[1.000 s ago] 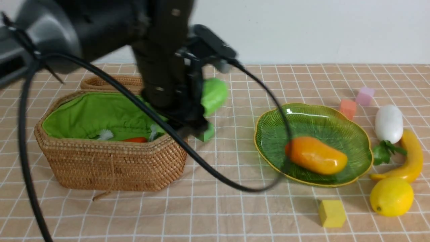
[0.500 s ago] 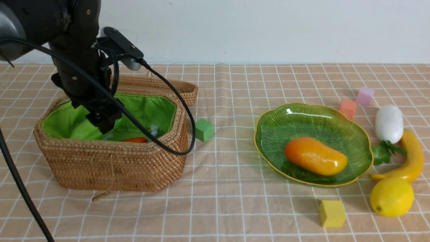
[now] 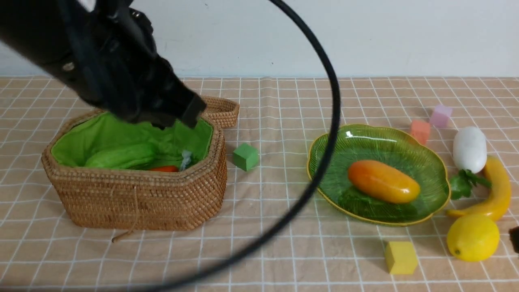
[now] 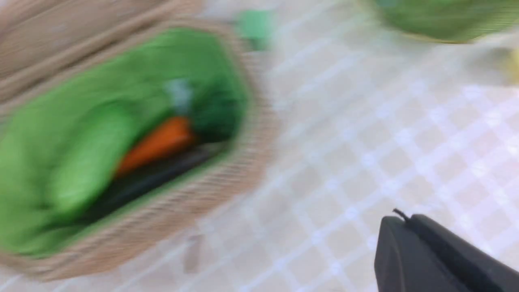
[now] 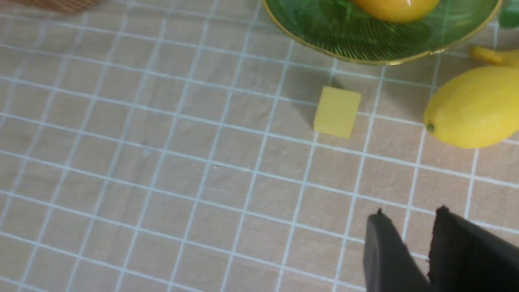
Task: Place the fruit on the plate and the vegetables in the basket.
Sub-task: Use the right arm to grab a lemon and put it into the right plate
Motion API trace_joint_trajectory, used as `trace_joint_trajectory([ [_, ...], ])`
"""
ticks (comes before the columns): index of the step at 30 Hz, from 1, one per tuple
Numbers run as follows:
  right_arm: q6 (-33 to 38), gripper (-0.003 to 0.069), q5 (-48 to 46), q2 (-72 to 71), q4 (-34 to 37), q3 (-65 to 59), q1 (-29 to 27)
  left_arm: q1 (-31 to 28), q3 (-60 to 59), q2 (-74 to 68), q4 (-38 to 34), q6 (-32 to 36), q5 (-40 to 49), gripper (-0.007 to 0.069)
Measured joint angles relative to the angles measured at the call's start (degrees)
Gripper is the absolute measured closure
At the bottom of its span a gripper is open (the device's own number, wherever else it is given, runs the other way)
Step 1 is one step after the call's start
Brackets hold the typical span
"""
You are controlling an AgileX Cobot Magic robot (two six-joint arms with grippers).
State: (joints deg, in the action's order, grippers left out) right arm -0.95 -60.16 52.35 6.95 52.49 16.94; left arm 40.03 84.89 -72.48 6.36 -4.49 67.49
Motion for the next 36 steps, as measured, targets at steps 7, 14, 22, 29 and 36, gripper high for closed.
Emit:
trace_joint_trajectory([
  [7,-2.6,0.0454,3.5,14.3,-1.7,0.0,-9.7,8.9,-23.2,16.7,-0.5,-5.3,-12.1,0.0638],
  [14,-12.1,0.0307,11.6,23.8,3.4,0.0,-20.3,9.7,-40.4,29.1,-0.7,-5.7,-22.9,0.0638],
  [22,-18.0,-0.0003,21.9,33.8,4.0,0.0,-21.1,9.7,-44.5,31.3,-0.7,-5.7,-24.0,0.0638],
  [29,-18.8,-0.0012,27.2,43.8,3.4,0.4,-21.2,9.7,-44.5,31.3,-0.7,-5.7,-24.2,0.0638],
  [36,-16.0,0.0085,26.6,47.4,2.6,1.1,-21.4,9.7,-44.5,31.3,-2.2,-5.7,-24.2,0.0638],
])
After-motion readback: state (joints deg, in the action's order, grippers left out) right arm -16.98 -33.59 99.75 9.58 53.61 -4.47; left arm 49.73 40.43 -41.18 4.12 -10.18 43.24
